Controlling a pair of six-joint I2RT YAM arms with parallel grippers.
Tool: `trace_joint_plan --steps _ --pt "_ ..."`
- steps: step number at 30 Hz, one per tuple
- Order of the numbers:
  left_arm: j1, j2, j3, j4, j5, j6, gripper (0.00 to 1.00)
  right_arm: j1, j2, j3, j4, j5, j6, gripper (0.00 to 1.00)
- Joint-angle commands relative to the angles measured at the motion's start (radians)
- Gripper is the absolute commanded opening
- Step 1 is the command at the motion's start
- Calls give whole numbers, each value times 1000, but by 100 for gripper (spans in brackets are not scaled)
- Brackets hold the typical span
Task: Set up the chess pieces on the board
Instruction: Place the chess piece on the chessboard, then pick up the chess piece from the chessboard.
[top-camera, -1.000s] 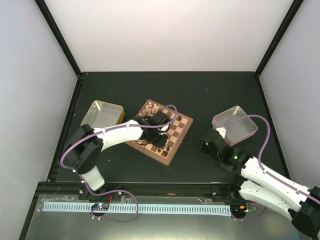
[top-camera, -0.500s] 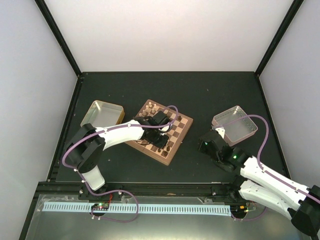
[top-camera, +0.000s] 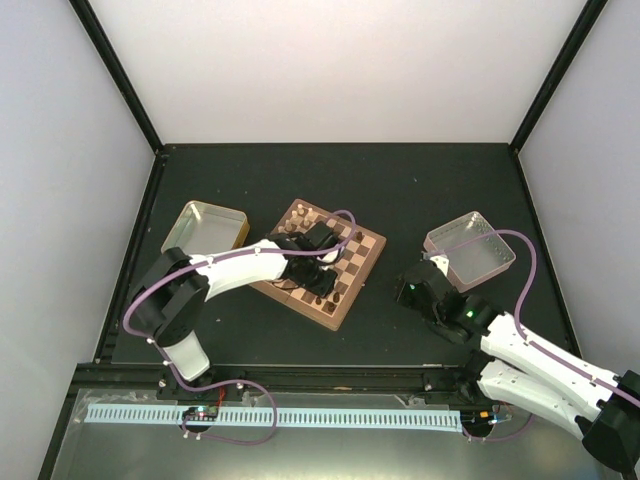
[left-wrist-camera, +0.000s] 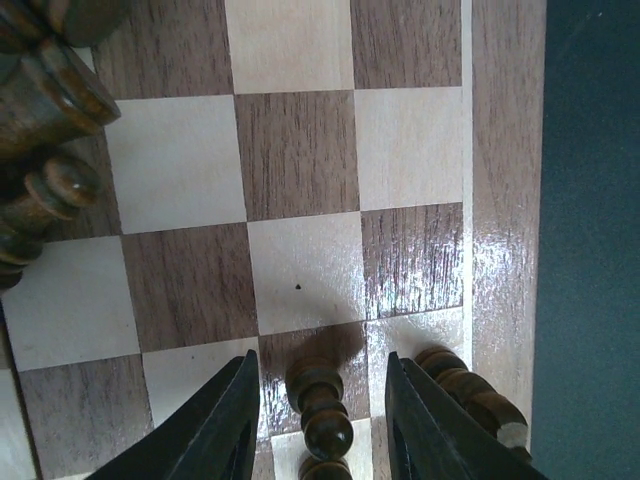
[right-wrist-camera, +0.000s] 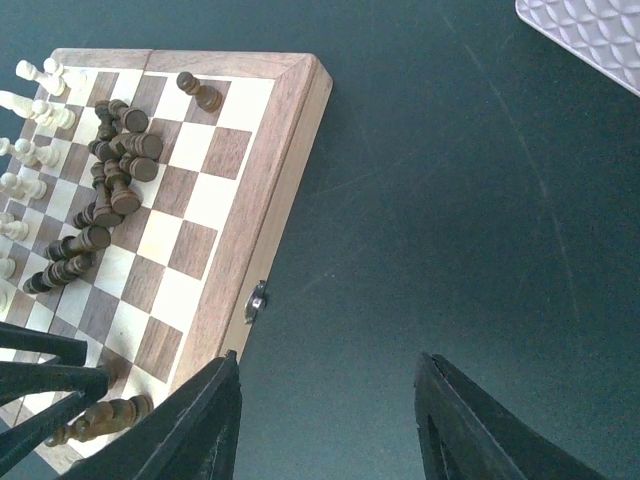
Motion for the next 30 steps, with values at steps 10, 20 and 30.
trace_joint_plan --steps 10,20,30 --pt "156 -243 24 23 -150 -67 45 -3 114 135 68 -22 -81 51" --pt "215 -386 -112 181 -162 -128 46 -3 457 368 103 -165 -256 54" --pt "224 -446 -170 222 -102 -137 47 -52 825 630 100 -260 -276 48"
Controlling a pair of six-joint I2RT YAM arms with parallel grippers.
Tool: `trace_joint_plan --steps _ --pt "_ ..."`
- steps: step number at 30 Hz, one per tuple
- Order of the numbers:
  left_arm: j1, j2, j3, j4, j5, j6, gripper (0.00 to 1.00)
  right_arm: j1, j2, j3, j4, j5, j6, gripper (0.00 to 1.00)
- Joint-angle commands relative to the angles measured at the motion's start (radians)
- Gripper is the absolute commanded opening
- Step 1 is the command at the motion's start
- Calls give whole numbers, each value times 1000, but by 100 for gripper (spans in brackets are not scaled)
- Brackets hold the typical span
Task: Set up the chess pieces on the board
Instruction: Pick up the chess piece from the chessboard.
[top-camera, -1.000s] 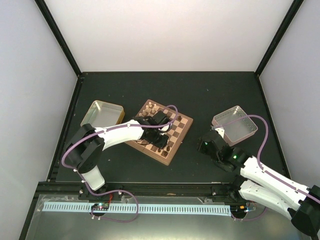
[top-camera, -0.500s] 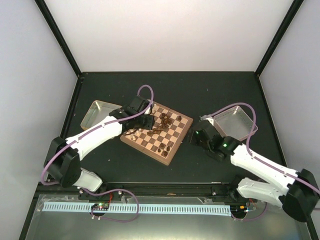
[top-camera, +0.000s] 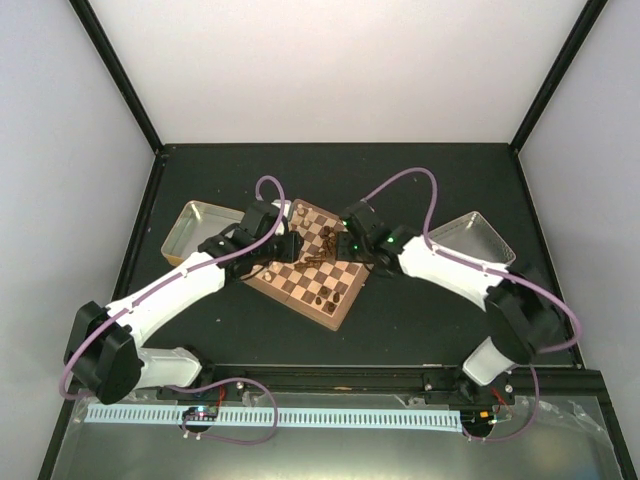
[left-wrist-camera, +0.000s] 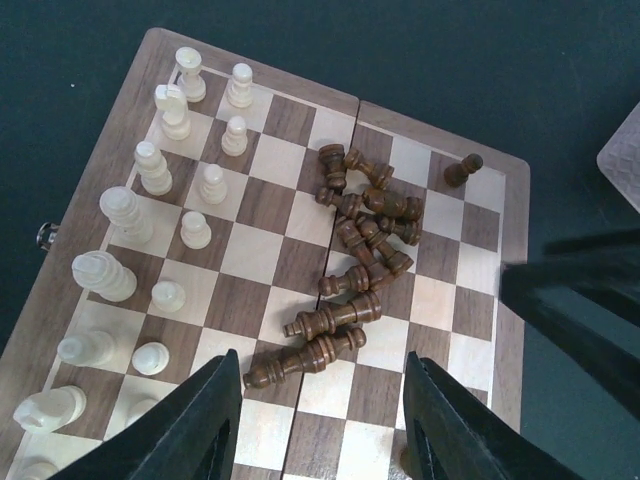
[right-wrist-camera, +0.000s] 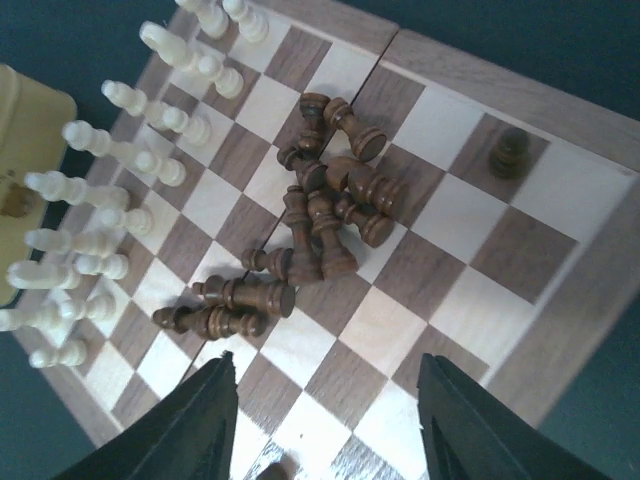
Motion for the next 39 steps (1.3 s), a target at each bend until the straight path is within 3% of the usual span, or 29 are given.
trace_joint_plan --steps 1,5,9,19,30,39 --pt "10 -18 -10 41 37 -15 47 -40 117 109 -16 -38 -71 46" --pt "19 -22 -13 46 51 -11 47 -51 228 230 -92 20 -189 38" --pt "29 -23 -5 38 59 -4 47 -71 308 308 -135 49 -265 36" --pt "72 -23 26 19 71 12 47 -100 405 372 -154 -65 -472 36" --pt "80 -14 19 9 98 10 47 -108 449 376 -157 -91 -540 24" --pt "82 -2 20 11 112 7 47 -113 460 376 -166 -104 -563 26"
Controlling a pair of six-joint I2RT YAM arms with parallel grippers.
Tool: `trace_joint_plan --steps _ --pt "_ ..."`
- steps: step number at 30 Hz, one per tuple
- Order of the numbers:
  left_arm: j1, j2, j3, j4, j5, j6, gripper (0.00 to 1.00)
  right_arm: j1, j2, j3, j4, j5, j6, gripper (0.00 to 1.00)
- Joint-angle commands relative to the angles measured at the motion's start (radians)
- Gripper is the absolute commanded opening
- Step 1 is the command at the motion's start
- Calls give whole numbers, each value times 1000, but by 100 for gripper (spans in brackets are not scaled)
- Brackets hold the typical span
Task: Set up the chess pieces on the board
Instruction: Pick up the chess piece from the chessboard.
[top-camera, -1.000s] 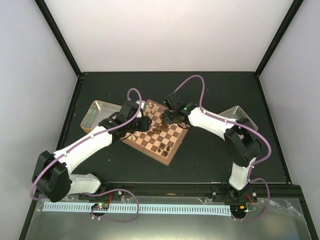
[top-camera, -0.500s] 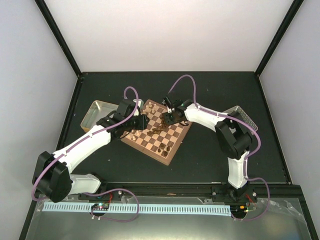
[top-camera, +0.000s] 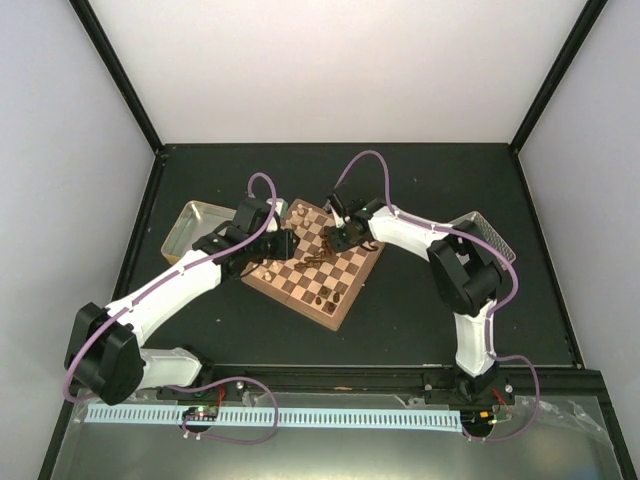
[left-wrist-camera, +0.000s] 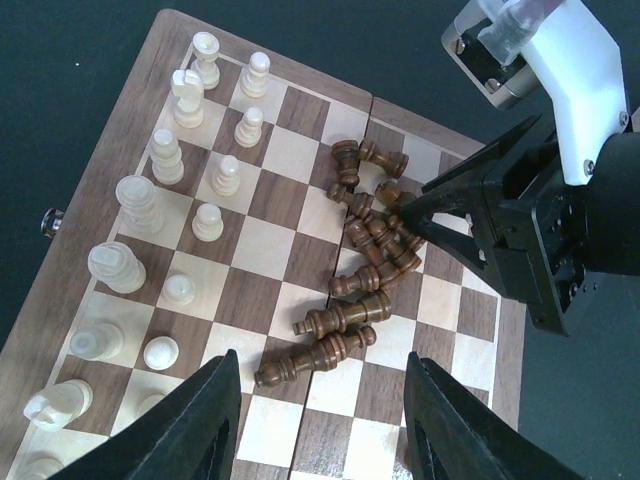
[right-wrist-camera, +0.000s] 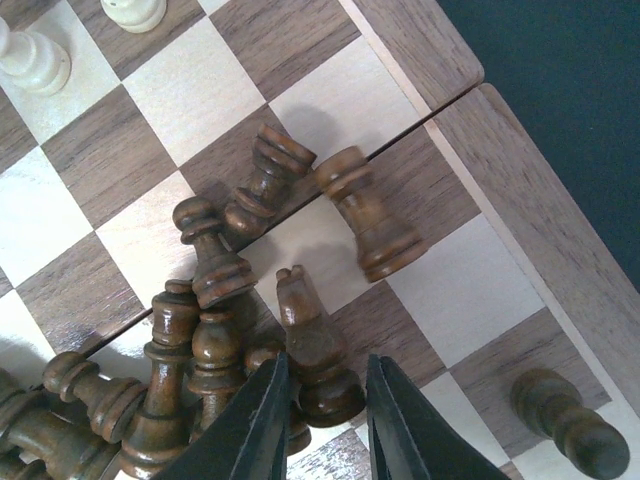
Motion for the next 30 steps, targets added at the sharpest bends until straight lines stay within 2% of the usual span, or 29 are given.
trace_joint_plan --steps 1,7,12,18,22,30 --pt "7 0 37 3 25 9 47 -7 30 27 -14 -19 -29 26" --pt "8 3 38 5 34 8 47 -7 39 28 -24 -25 -45 26" --pt "8 5 41 14 55 -1 48 -6 20 21 -17 -15 -65 13" --pt "9 5 44 39 97 -26 48 -7 -93 -66 95 -16 -81 10" --pt "11 1 35 88 170 -44 49 -7 -248 -177 221 -97 -103 10" --pt "18 -14 26 213 447 -36 56 -7 -516 -380 351 -375 -150 10"
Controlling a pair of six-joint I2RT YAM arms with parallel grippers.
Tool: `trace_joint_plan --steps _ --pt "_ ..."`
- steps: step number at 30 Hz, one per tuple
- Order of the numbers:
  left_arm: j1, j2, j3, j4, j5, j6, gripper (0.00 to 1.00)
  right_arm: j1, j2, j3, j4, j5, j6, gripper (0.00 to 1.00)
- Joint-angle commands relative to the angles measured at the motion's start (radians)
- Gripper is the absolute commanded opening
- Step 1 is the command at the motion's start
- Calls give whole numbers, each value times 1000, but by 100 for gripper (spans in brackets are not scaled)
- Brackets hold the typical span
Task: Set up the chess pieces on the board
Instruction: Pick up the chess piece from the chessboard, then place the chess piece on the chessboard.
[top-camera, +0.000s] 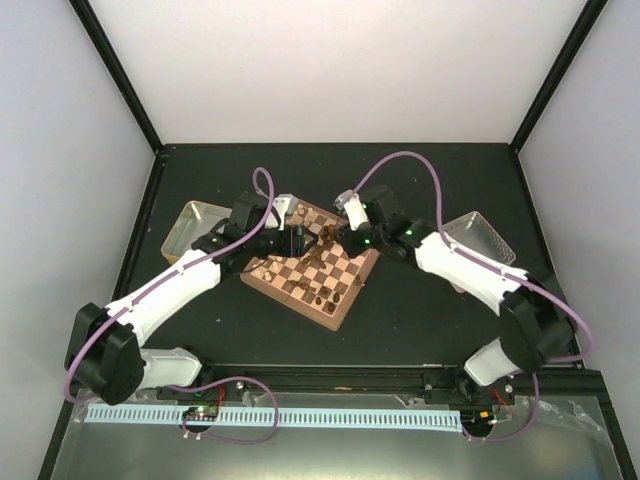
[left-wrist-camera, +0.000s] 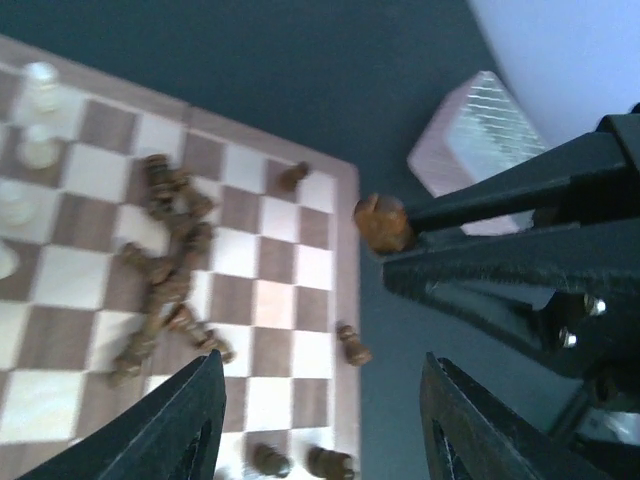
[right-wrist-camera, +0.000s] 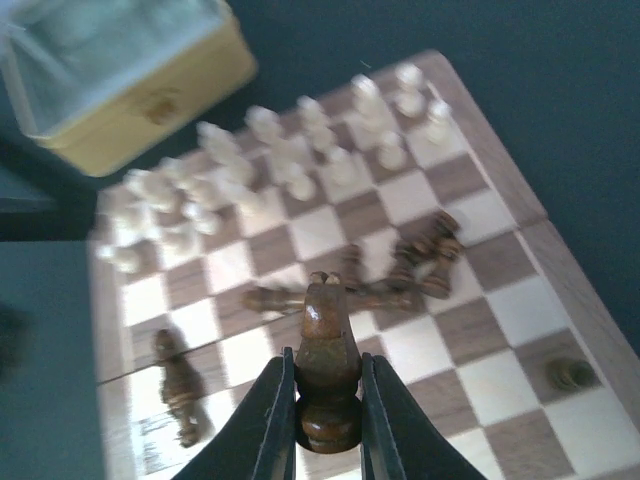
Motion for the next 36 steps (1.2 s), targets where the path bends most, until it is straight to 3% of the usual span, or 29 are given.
trace_joint_plan --steps 1,9,18,26,33,36 --pt "9 -18 26 119 223 2 56 -7 -116 -80 103 -213 -49 10" --pt "10 -93 -23 220 343 -31 61 -6 -261 -162 168 -445 -56 10" --pt "12 -114 -32 264 485 -57 39 -9 -321 -185 194 -531 -53 10" --pt "13 -162 -85 331 579 -55 35 -42 -334 -203 238 -593 4 10" --pt "13 -185 -108 390 627 -70 21 -68 -339 -209 263 -725 22 10" --pt "13 -176 -100 406 632 -79 20 -69 -338 -202 249 -769 8 10"
